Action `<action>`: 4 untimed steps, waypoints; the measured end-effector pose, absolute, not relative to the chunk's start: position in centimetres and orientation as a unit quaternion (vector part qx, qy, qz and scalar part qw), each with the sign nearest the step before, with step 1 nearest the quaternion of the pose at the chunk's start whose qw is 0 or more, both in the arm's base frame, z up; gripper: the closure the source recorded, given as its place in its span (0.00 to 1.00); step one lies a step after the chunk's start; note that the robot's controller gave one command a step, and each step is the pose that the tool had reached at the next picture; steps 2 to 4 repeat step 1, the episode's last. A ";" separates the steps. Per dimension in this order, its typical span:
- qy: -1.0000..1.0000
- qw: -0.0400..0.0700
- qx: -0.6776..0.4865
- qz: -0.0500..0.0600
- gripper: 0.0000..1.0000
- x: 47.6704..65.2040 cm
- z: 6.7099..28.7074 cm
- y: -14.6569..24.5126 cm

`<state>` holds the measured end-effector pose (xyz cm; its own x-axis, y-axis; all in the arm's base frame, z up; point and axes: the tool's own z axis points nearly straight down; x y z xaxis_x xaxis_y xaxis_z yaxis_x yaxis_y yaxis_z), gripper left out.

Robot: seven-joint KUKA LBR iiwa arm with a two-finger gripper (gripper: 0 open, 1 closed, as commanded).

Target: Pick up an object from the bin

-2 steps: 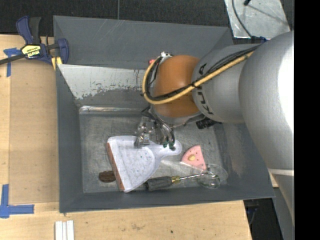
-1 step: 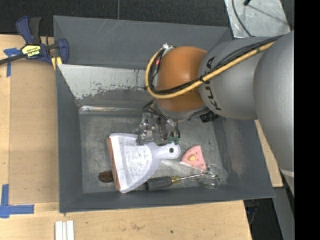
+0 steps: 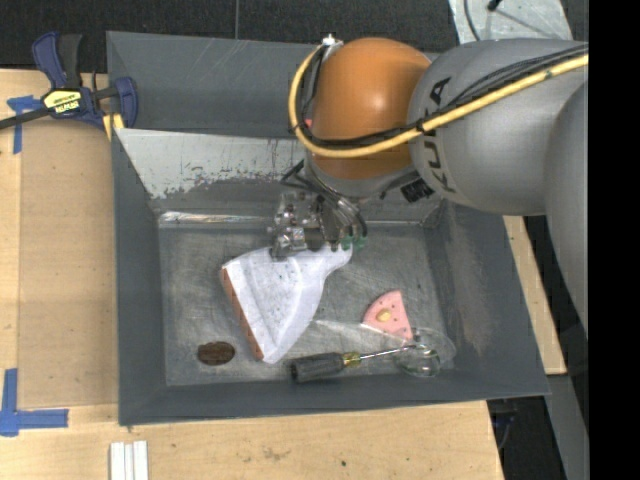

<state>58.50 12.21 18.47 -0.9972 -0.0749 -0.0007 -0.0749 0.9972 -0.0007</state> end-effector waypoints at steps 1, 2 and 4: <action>1.000 0.005 -0.005 0.001 1.00 59.4 21.0 12.0; 1.000 0.005 -0.005 0.001 1.00 59.4 21.0 12.0; 1.000 0.005 -0.005 0.001 1.00 59.4 21.0 12.0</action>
Offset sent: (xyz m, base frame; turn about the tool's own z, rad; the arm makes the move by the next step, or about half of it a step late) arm -0.0319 -0.0822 0.0133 -0.0307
